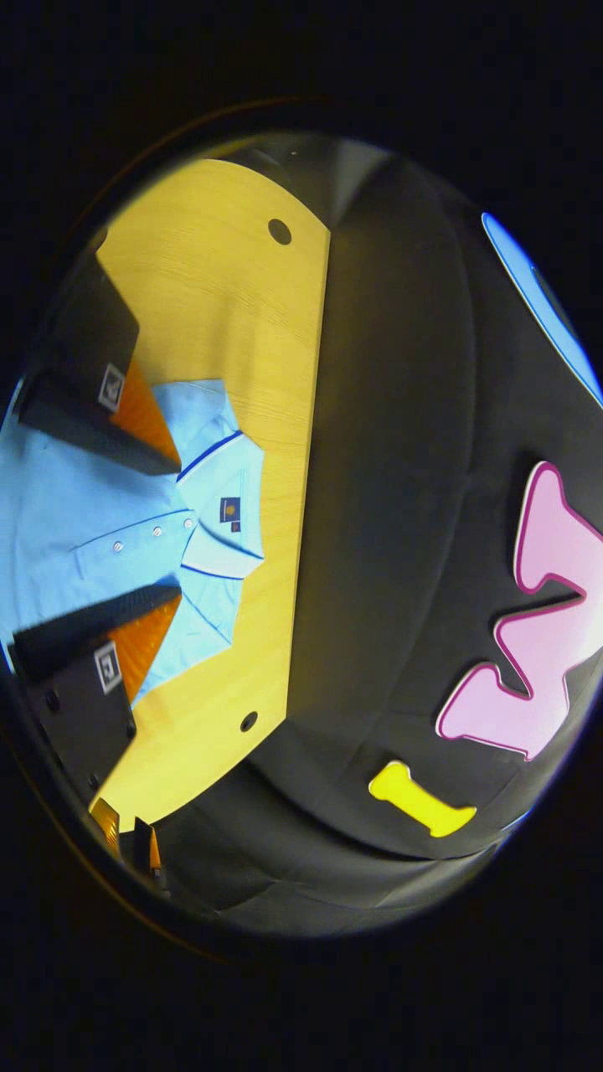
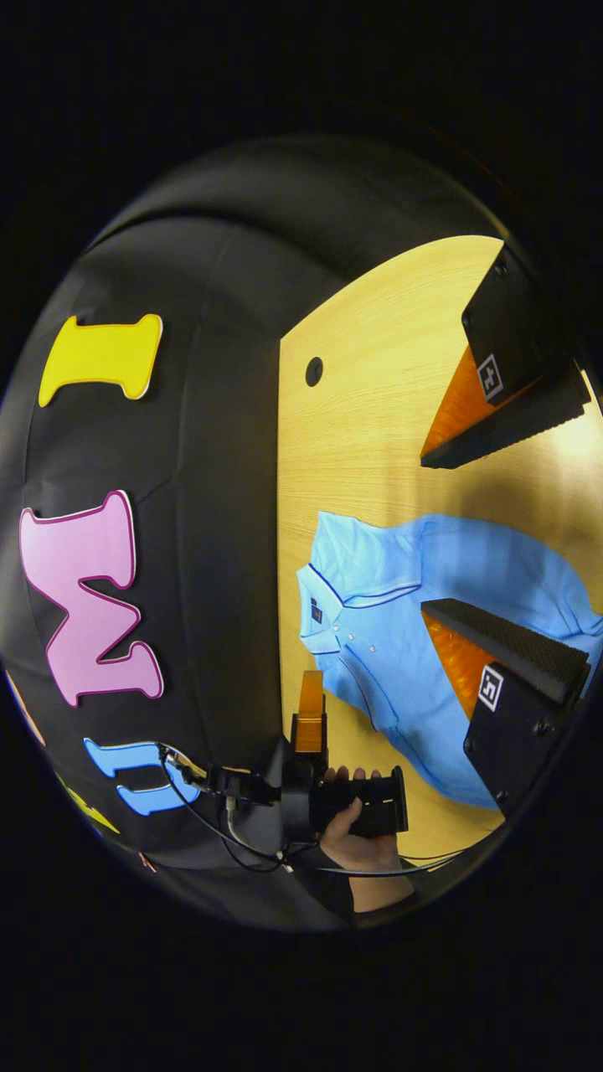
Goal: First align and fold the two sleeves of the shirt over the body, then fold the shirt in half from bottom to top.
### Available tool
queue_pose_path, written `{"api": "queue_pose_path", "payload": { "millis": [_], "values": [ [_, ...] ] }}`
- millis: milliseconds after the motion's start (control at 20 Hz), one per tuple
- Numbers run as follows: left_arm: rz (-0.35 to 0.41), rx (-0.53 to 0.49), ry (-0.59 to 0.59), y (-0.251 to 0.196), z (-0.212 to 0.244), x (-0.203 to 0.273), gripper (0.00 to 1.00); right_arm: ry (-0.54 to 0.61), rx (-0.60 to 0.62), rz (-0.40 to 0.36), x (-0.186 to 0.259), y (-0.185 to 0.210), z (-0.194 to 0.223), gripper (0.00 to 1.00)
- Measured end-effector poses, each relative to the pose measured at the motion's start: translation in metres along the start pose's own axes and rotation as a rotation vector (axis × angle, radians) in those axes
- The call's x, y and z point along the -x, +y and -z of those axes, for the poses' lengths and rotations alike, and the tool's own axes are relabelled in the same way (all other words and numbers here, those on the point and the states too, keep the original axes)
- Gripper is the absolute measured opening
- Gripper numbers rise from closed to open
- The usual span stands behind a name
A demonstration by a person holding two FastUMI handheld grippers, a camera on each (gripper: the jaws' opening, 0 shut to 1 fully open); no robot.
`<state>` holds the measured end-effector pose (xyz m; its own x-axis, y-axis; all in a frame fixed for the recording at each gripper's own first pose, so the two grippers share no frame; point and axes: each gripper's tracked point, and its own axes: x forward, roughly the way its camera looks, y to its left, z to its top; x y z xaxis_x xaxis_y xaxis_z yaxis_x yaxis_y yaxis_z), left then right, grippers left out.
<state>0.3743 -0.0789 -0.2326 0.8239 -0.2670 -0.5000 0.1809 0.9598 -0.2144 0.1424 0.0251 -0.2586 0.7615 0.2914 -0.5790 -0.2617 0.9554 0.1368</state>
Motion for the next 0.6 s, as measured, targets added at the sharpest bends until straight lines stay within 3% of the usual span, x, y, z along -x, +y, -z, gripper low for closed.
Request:
{"api": "queue_pose_path", "payload": {
  "millis": [100, 400, 600],
  "values": [
    [-0.025, -0.025, -0.018, 0.005, 0.003, 0.025, 0.97, 0.015, -0.006, 0.001, 0.011, 0.008, 0.011, 0.98],
    [-0.109, -0.061, -0.082, 0.025, 0.023, 0.131, 0.98, 0.059, -0.031, 0.007, 0.05, 0.035, 0.044, 0.98],
    [-0.132, -0.088, -0.06, 0.024, 0.07, 0.199, 0.97, 0.094, -0.041, 0.006, 0.076, 0.057, 0.073, 1.0]
  ]
}}
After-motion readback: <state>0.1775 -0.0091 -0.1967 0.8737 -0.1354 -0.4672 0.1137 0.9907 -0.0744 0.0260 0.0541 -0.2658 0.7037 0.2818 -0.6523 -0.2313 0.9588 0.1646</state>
